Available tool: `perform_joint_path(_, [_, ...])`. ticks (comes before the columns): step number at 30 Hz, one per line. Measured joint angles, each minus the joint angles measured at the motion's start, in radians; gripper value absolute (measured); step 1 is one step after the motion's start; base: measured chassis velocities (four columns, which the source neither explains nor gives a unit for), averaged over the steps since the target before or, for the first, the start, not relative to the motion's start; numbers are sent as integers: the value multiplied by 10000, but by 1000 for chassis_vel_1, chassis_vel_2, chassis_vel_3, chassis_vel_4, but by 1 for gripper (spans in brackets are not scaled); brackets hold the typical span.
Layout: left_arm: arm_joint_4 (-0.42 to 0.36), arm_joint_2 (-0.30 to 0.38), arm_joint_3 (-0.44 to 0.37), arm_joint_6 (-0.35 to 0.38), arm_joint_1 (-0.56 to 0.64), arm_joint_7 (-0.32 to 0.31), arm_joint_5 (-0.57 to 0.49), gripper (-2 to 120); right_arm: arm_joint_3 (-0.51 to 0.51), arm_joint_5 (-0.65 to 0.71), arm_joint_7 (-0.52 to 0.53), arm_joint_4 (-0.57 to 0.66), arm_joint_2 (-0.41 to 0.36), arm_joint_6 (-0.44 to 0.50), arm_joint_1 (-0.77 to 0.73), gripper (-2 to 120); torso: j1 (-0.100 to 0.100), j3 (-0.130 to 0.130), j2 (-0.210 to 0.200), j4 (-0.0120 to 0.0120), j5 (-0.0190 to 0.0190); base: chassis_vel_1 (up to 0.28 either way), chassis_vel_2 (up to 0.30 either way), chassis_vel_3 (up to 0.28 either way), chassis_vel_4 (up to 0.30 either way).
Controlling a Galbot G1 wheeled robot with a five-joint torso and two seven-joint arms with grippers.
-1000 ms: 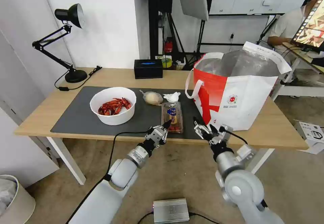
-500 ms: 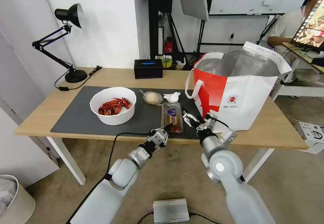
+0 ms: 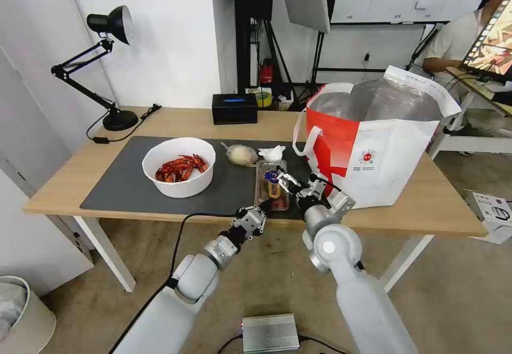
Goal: Pick up the trash from the table and place it into the takeout bag.
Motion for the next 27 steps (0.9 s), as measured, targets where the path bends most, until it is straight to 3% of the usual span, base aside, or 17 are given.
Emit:
perform_joint_path(10, [-78,101,-97,16,49,1,-113,0,-64,215,363,-407,327,-441,277,97,0,0,0,0,0,0,0,0,0])
perform_joint_path(13, [-98,122,-139,16,97,2,-165,0,-90,209,442,-511,393,-586,292,83,-1,0,0,0,0,0,0,0,0])
perform_joint_path(17, [-100,133,-151,16,117,2,-179,0,-94,201,450,-547,404,-619,291,77,0,0,0,0,0,0,0,0,0])
perform_joint_path(20, [-101,139,-178,8,149,1,-189,0,-92,184,446,-626,408,-634,244,57,0,-1,0,0,0,0,0,0,0])
perform_joint_path(24, [-117,138,-183,7,176,-2,-208,0,-78,170,434,-622,410,-630,160,46,-1,-1,0,-1,0,0,0,0,0])
perform_joint_path(27, [-123,125,-191,7,194,-10,-214,0,-70,164,428,-613,423,-611,101,31,0,-1,1,-1,0,0,0,0,0])
